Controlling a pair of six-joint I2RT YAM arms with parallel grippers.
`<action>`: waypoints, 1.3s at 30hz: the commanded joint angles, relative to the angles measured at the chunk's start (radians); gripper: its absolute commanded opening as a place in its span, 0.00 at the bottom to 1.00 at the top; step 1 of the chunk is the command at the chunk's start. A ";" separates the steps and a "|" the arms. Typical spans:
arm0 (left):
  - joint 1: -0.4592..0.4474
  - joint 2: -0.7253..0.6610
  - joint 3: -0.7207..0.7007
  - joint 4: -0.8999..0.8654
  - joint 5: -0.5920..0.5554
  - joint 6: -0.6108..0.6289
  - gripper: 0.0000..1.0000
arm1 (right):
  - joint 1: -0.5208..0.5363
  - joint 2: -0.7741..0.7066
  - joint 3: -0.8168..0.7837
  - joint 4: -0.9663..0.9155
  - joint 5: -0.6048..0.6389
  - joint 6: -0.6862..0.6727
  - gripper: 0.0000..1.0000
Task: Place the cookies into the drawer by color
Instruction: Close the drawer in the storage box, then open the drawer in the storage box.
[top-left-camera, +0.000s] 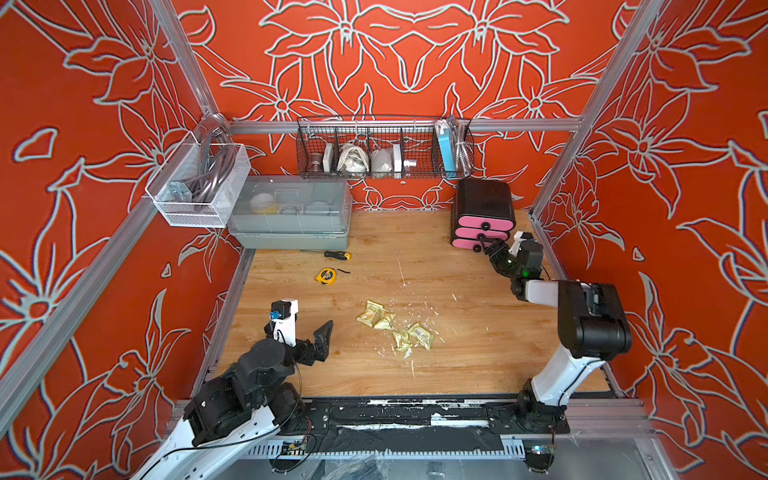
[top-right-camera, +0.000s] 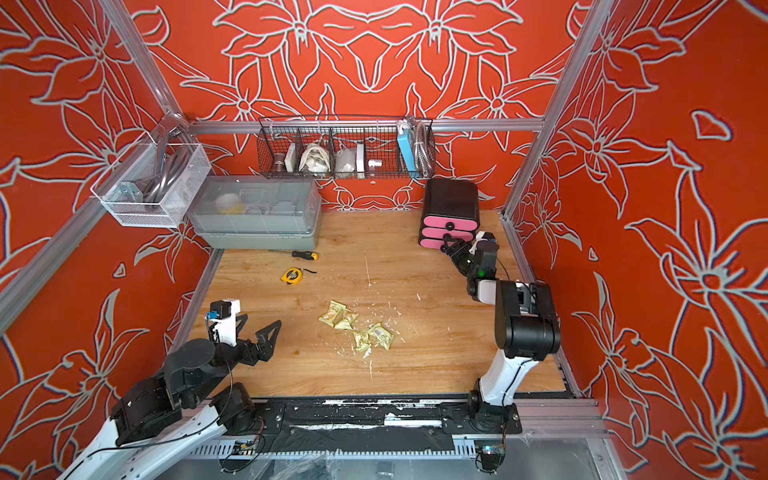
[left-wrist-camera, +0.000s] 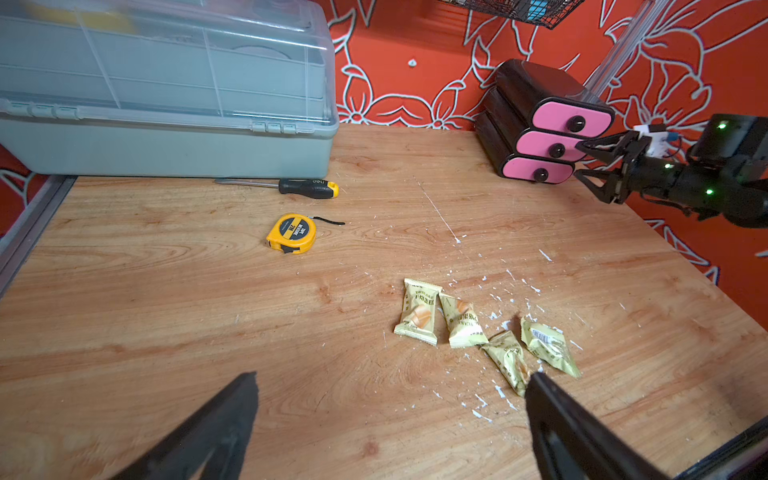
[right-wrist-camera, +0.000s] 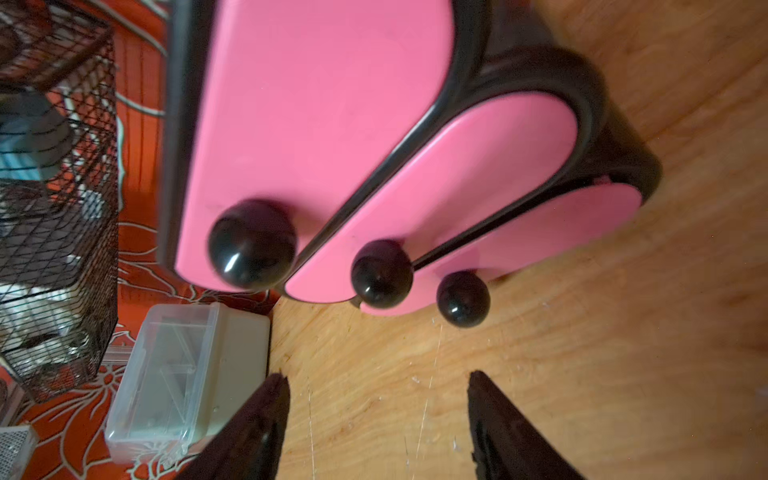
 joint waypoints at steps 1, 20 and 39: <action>-0.002 0.002 -0.002 0.008 -0.005 0.010 1.00 | -0.002 -0.058 -0.070 -0.041 0.026 -0.026 0.72; -0.002 -0.008 -0.004 0.009 -0.005 0.009 1.00 | -0.023 0.340 0.071 0.239 -0.077 0.191 0.60; -0.002 -0.012 -0.003 0.008 -0.005 0.008 0.99 | -0.022 0.548 0.181 0.364 -0.062 0.372 0.45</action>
